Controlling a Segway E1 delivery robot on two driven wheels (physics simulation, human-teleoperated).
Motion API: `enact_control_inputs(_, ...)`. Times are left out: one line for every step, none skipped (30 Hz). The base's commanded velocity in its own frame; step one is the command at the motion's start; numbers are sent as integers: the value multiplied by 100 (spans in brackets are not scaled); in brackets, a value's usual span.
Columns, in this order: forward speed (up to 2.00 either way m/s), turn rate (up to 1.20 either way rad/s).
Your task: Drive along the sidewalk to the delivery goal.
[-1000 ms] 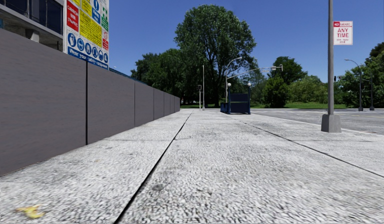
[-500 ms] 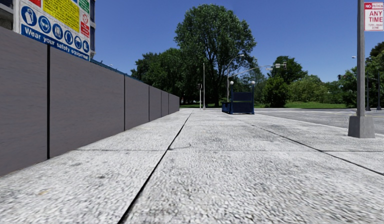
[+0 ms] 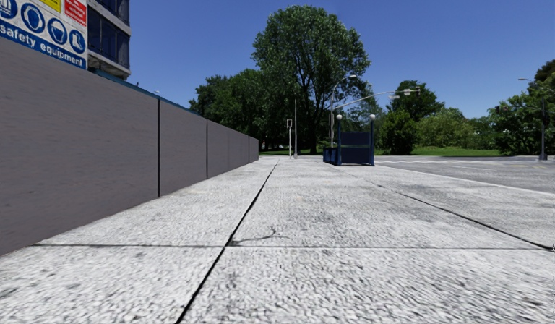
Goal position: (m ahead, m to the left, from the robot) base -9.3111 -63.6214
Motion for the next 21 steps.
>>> enact_control_inputs(200, 0)
enact_control_inputs(200, 0)
enact_control_inputs(200, 0)
enact_control_inputs(200, 0)
enact_control_inputs(200, 0)
enact_control_inputs(200, 0)
enact_control_inputs(200, 0)
enact_control_inputs(200, 0)
enact_control_inputs(200, 0)
enact_control_inputs(200, 0)
enact_control_inputs(200, 0)
enact_control_inputs(200, 0)
enact_control_inputs(200, 0)
enact_control_inputs(200, 0)
enact_control_inputs(200, 0)
enact_control_inputs(200, 0)
enact_control_inputs(200, 0)
enact_control_inputs(200, 0)
enact_control_inputs(200, 0)
enact_control_inputs(200, 0)
enact_control_inputs(200, 0)
